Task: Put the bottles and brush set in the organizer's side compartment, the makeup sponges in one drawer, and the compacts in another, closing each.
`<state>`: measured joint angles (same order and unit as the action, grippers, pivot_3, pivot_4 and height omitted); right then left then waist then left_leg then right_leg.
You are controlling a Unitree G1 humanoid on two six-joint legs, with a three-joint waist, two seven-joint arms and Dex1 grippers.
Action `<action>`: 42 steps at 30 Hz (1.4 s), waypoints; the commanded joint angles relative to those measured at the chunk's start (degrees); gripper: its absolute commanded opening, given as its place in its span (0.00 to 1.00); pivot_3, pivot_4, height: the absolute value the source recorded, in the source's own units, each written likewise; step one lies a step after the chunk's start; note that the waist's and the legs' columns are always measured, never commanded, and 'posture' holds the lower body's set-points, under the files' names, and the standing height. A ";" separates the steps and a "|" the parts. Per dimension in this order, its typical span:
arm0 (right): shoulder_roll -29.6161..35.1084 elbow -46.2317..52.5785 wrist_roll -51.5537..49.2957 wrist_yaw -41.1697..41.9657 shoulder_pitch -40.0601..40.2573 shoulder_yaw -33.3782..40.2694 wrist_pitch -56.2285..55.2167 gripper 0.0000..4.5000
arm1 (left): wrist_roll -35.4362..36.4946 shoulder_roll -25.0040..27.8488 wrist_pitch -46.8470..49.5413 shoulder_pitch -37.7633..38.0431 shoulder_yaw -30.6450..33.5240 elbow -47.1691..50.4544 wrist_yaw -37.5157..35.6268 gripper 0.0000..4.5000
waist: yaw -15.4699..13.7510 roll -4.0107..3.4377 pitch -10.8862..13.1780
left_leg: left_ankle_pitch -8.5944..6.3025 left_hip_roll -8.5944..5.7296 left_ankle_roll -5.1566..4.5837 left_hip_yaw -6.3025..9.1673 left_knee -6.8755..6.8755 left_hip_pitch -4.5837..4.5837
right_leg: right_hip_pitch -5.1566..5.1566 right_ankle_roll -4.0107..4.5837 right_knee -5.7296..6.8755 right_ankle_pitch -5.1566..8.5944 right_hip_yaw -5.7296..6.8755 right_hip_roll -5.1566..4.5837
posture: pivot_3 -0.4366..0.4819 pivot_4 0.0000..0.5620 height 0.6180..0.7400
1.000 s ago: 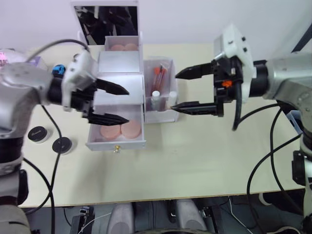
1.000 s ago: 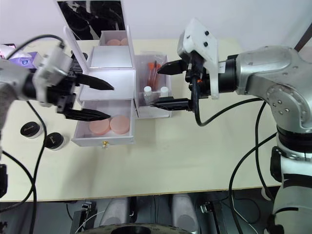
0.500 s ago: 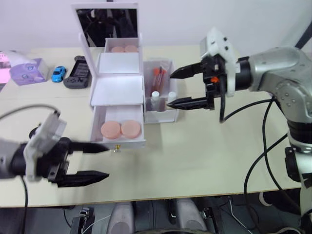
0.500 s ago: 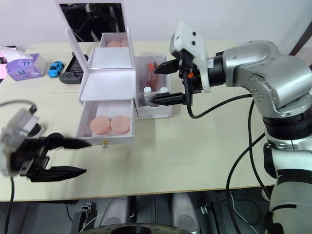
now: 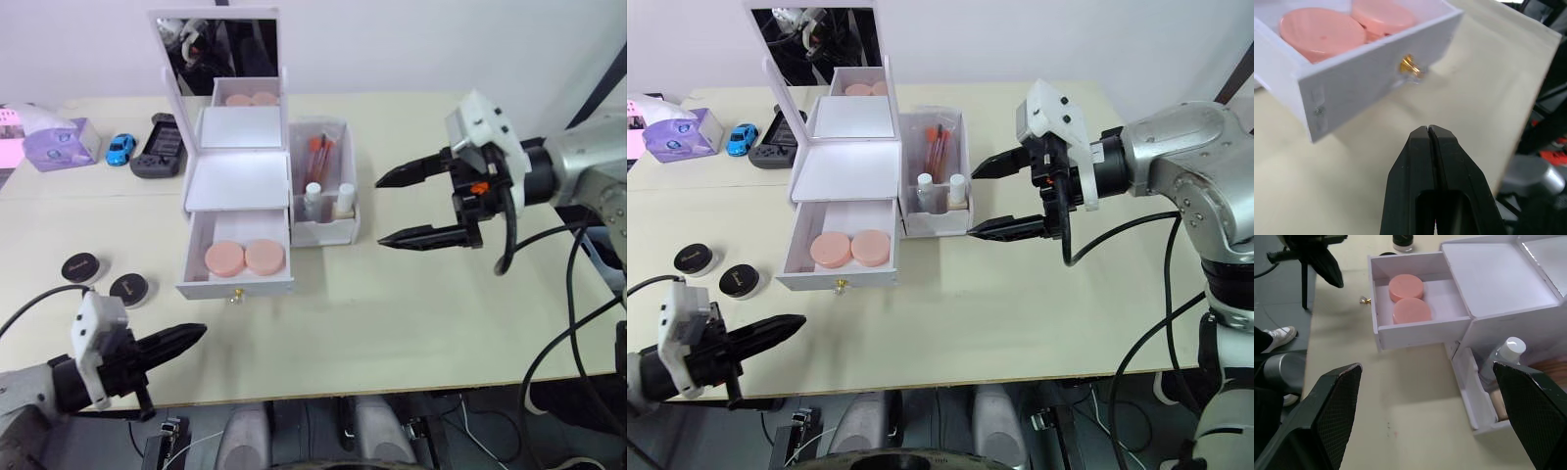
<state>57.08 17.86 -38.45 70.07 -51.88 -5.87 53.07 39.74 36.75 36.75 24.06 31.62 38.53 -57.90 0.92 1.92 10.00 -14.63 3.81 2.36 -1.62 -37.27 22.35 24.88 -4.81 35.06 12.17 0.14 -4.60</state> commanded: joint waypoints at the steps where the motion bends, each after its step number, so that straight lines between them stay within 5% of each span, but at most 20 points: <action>1: 0.36 1.10 -0.12 -0.52 -1.65 2.13 -0.35 1.00 | -2.17 0.18 -2.95 -3.20 -3.14 -2.20 3.01 0.01 | 0.02 -0.01 -0.01 | 0.00 0.00 0.00 0.01 0.01 0.00 | 0.02 0.02 0.00 -0.01 0.00 0.02 | 0.48 0.27 0.91; 20: 1.46 4.73 -1.75 -4.78 -0.67 5.37 2.86 1.00 | -3.35 1.44 -3.40 -27.39 -13.46 -16.68 10.39 0.01 | -0.20 0.00 0.00 | -0.02 0.00 -0.07 0.06 0.15 0.04 | 0.05 0.19 0.08 -0.13 0.04 0.08 | 0.48 0.27 0.91; 42: 2.90 8.08 -4.82 -9.92 0.05 8.21 6.64 1.00 | -11.86 -0.93 -10.68 -41.86 -22.74 -32.12 10.15 0.01 | -0.48 0.02 0.01 | -0.02 -0.01 -0.07 0.08 0.15 0.08 | 0.00 0.19 0.05 -0.13 0.06 0.06 | 0.48 0.27 0.91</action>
<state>59.08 24.92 -42.96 60.56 -51.46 0.02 59.78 28.53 35.91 27.33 -16.32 9.33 6.11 -48.01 0.43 1.94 10.02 -14.65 3.80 2.28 -1.53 -37.12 22.43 24.87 -4.62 35.11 12.04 0.20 -4.53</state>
